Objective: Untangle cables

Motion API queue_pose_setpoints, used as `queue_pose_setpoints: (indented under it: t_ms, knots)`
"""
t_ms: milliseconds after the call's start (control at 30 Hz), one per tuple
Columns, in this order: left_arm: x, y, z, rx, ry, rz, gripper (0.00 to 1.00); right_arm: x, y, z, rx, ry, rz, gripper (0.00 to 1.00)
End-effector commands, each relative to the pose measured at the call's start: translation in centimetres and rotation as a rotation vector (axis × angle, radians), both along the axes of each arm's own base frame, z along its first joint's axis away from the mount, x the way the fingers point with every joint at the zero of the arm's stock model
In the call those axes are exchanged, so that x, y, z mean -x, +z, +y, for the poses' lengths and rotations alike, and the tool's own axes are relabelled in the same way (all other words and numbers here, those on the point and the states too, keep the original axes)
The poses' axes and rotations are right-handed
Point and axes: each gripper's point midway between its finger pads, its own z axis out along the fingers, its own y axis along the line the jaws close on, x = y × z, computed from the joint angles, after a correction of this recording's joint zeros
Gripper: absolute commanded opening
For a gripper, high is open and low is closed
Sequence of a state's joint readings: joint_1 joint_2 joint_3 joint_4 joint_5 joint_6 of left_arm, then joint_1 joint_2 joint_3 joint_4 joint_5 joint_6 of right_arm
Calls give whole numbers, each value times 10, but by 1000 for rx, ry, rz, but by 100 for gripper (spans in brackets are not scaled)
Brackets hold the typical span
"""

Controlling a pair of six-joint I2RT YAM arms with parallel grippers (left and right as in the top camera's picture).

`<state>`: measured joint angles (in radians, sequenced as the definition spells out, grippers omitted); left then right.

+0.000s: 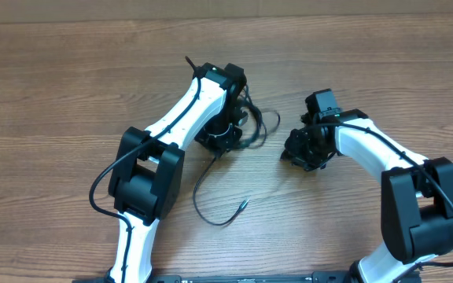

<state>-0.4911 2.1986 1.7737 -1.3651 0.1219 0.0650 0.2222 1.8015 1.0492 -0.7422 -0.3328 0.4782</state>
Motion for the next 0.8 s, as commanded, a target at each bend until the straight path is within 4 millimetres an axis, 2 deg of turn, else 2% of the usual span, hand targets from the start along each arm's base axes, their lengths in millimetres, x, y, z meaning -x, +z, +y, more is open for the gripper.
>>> queue_pose_setpoints:
  t_ms: [0,67,133,200,400,533,633,767]
  knots:
    - [-6,2,18,-119,90,-51,20,-5,8,-2,-20,0,-33,29]
    - [-15,2,27,-173,134,-100,31,-8,11,4,-54,4,-43,29]
    - [-23,0,25,-168,145,-134,45,-11,14,10,-93,10,-58,30]
    - [-30,0,22,-147,154,-157,54,-13,16,14,-110,17,-68,31]
    - [-72,9,-11,120,259,-227,65,-28,19,18,-115,23,-139,34]
    - [-106,19,-30,306,433,-267,55,-47,20,12,-69,11,-222,35]
    - [-129,28,-40,383,520,-317,51,-59,21,6,-31,-1,-274,35]
    - [-138,32,-52,418,553,-355,47,-69,26,8,-39,-1,-324,35]
